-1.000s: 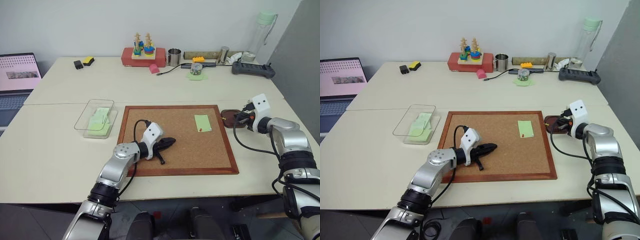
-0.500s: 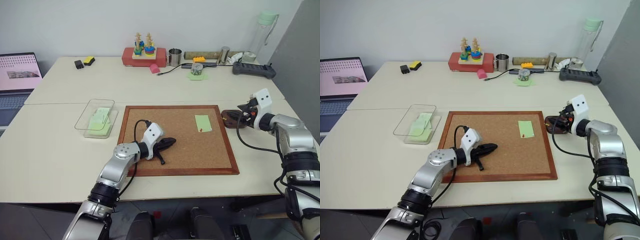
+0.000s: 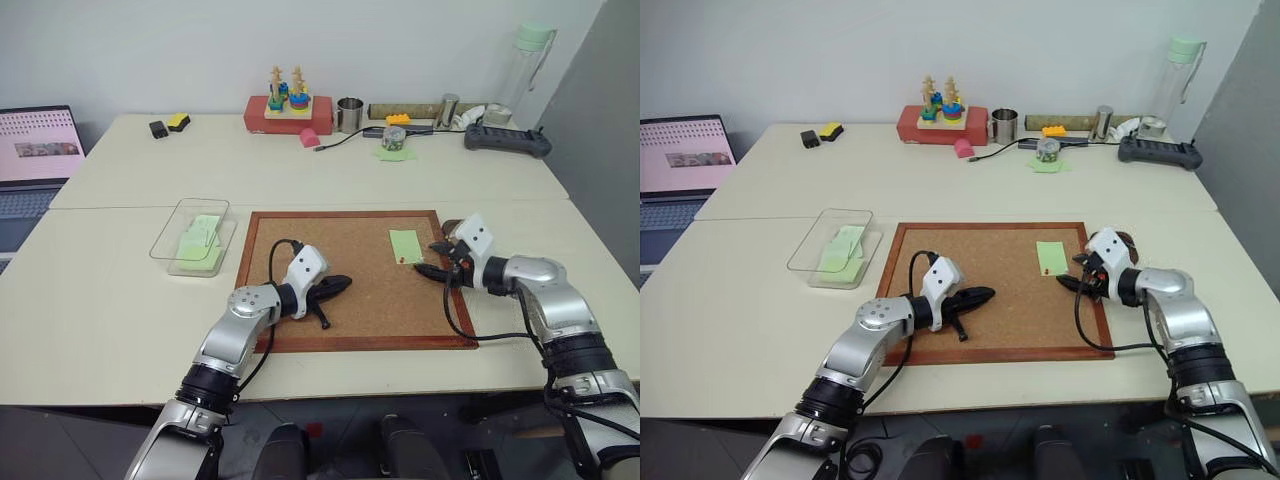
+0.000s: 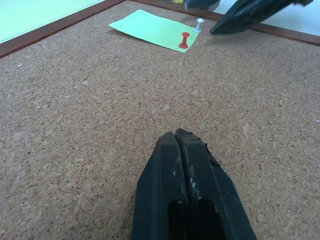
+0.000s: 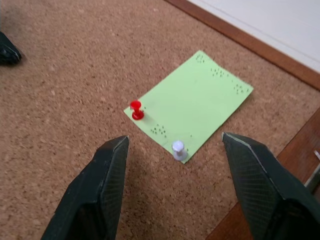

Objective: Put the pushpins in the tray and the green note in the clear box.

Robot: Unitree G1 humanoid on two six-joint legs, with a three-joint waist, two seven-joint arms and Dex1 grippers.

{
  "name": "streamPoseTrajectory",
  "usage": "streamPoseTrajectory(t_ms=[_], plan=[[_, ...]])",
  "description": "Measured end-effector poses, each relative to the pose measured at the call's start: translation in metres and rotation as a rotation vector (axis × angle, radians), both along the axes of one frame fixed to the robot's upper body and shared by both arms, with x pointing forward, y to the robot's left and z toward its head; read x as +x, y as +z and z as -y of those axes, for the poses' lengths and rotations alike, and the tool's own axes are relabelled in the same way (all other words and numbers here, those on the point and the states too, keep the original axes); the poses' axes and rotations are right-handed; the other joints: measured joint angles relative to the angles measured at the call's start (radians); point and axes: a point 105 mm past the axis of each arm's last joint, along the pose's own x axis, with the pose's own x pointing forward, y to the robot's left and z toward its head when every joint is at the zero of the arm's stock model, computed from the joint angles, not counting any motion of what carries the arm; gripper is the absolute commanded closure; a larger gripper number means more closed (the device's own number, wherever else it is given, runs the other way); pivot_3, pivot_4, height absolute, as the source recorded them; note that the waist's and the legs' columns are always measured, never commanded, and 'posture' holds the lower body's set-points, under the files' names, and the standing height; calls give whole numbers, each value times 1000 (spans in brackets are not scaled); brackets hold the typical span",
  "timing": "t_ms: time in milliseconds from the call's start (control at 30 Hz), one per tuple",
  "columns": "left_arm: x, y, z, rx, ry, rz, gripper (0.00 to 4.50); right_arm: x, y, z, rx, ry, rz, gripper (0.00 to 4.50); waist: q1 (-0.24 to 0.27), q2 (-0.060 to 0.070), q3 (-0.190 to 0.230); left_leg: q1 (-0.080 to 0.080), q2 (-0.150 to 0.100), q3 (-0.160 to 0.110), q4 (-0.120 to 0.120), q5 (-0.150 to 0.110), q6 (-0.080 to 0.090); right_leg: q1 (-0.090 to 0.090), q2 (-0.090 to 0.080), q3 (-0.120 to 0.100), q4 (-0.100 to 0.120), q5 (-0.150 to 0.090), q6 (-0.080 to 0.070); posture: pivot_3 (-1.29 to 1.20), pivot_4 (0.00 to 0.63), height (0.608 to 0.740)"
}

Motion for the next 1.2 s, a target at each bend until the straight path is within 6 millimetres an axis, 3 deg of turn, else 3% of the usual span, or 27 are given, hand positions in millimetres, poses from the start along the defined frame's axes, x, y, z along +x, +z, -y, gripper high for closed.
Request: streamPoseTrajectory(t_ms=[67,367,400,467,833,1000,1200], plan=[[0,0,-1,4,1,1,4500,2,1,0,2,0,8,1827,0,0,0,0,0,0,0,0,0,0,0,0,0,0,0,0,150,740],[-1,0,-3,9,2,4,4500,6,0,-2,12,7,27,3709,0,0,0,0,0,0,0,0,0,0,0,0,0,0,0,0,150,740],[-1,0,-3,10,2,4,4500,5,0,-3,15,13,27,4153,0,0,0,0,0,0,0,0,0,0,0,0,0,0,0,0,150,740],[-1,0,-2,11,0,4,4500,5,-1,-5,13,24,27,4456,-1,0,0,0,0,0,0,0,0,0,0,0,0,0,0,0,150,740],[-1,0,-3,13,0,5,4500,4,3,-5,34,34,30,4456,-1,0,0,0,0,0,0,0,0,0,0,0,0,0,0,0,150,740],[-1,0,-3,13,-1,5,4500,5,28,-6,88,39,92,4456,0,0,0,0,0,0,0,0,0,0,0,0,0,0,0,0,150,740],[-1,0,-2,14,-1,4,4500,6,42,-1,139,9,98,4456,0,0,0,0,0,0,0,0,0,0,0,0,0,0,0,0,150,740]])
